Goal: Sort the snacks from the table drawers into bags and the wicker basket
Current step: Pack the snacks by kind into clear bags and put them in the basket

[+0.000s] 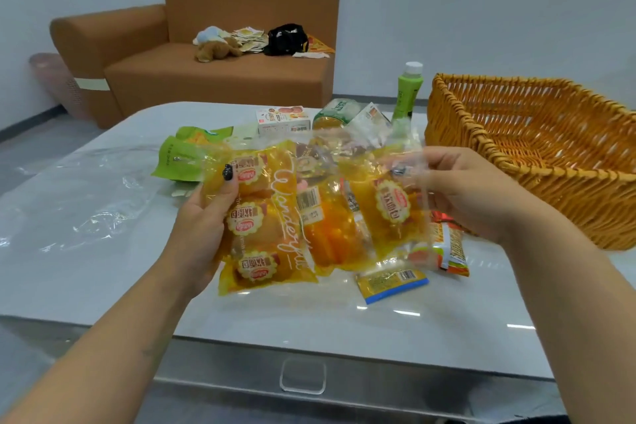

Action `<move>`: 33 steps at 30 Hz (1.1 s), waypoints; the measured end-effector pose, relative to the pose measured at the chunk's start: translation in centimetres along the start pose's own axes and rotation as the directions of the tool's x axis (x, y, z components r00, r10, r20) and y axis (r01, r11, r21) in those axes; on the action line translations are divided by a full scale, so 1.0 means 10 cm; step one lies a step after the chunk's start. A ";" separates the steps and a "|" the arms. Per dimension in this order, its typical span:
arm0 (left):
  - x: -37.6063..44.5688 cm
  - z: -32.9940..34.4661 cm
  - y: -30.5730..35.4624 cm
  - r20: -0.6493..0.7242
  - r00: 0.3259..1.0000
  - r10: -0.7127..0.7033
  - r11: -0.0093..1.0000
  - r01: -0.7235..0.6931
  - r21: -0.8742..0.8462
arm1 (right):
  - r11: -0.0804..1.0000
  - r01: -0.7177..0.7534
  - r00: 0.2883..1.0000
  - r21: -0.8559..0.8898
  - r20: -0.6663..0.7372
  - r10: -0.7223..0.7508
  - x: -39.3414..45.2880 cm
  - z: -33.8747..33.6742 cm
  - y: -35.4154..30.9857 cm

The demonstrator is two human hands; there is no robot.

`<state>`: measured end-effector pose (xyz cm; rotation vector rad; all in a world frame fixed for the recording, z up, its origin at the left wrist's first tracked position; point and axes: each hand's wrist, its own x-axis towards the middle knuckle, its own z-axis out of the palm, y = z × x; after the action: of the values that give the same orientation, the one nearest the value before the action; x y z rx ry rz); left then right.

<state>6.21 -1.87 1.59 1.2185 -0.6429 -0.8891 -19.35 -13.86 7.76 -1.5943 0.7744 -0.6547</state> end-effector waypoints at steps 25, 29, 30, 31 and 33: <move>-0.06 0.12 0.01 0.193 0.977 -0.095 0.988 0.116 -0.102 | 0.965 0.173 0.972 -0.199 -0.124 -0.200 0.14 0.27 0.07; -0.04 0.12 0.00 0.176 0.979 -0.107 0.990 0.122 -0.075 | 0.954 -0.069 0.993 -0.291 0.072 0.094 0.13 0.21 0.25; -0.04 0.12 0.00 0.165 0.980 -0.114 0.987 0.130 -0.090 | 0.959 -0.122 0.979 -0.256 0.125 0.158 0.12 0.21 0.24; -0.04 0.12 -0.02 0.155 0.980 -0.125 0.984 0.142 -0.105 | 0.962 -0.150 0.965 -0.230 0.179 0.194 0.10 0.24 0.18; -0.04 0.12 -0.04 0.148 0.979 -0.142 0.979 0.161 -0.125 | 0.981 -0.132 0.964 -0.143 0.212 0.161 0.07 0.27 0.08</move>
<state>4.88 -2.19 1.54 1.1001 -0.5949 -1.1361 -16.91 -12.81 6.51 -1.6745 0.7697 -0.3171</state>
